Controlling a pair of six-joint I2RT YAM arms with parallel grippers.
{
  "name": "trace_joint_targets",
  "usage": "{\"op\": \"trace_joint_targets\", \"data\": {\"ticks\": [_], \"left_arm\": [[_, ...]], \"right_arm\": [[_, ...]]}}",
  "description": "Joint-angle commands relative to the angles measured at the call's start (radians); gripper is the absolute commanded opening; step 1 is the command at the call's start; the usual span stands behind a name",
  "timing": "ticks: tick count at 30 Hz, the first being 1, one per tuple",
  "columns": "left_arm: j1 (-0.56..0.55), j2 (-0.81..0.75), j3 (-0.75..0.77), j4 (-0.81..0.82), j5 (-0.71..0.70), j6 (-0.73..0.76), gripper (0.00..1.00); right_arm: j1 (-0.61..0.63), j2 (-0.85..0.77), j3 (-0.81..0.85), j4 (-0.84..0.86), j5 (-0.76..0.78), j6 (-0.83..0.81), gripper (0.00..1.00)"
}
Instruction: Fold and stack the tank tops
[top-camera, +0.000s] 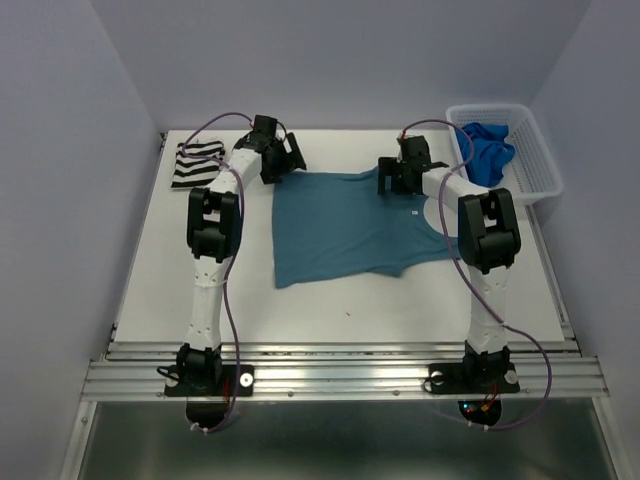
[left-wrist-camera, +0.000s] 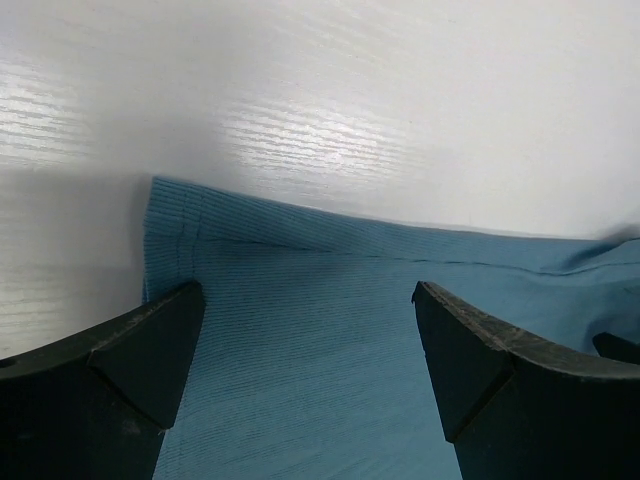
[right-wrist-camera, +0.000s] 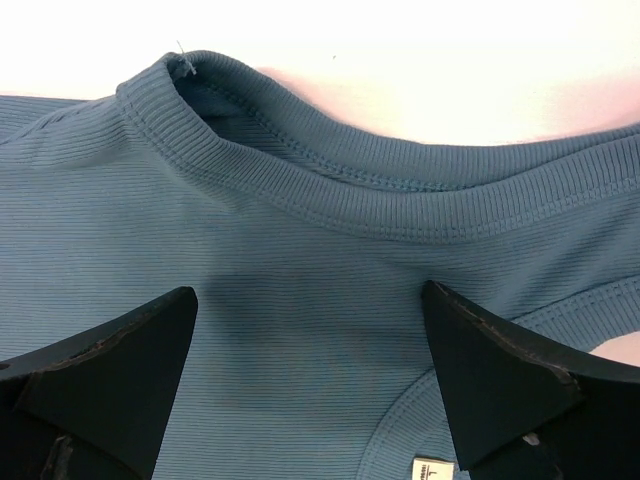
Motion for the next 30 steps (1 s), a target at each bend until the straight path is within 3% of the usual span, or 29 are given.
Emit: {"op": "trace_joint_targets", "data": {"ticks": [1, 6, 12, 13, 19, 24, 28, 30], "left_arm": [[0.015, -0.006, 0.011, -0.115, -0.030, 0.052, 0.99], [0.001, -0.259, -0.206, -0.030, -0.092, 0.055, 0.99], [-0.045, -0.754, -0.694, 0.076, -0.201, 0.007, 0.99], [-0.063, -0.810, -0.825, 0.084, -0.230, -0.035, 0.99], [-0.153, -1.136, -1.260, 0.127, -0.262, -0.209, 0.99], [-0.272, -1.301, -1.493, 0.182, -0.189, -0.350, 0.99], [-0.330, -1.367, -1.653, 0.242, -0.159, -0.448, 0.99], [-0.345, -1.372, -1.696, 0.261, -0.137, -0.481, 0.99]], "right_arm": [[-0.005, -0.058, 0.026, -0.027, 0.018, -0.024, 1.00], [-0.005, -0.227, -0.050, -0.020, 0.052, 0.027, 1.00], [-0.046, -0.520, -0.366, -0.010, 0.167, 0.142, 1.00], [-0.061, -0.555, -0.406, -0.008, 0.180, 0.177, 1.00], [-0.163, -0.794, -0.657, -0.011, 0.156, 0.286, 1.00], [-0.172, -0.936, -0.773, -0.014, 0.102, 0.326, 1.00], [-0.181, -1.002, -0.840, -0.014, 0.257, 0.355, 1.00], [-0.210, -0.994, -0.847, -0.014, 0.227, 0.364, 1.00]]}}
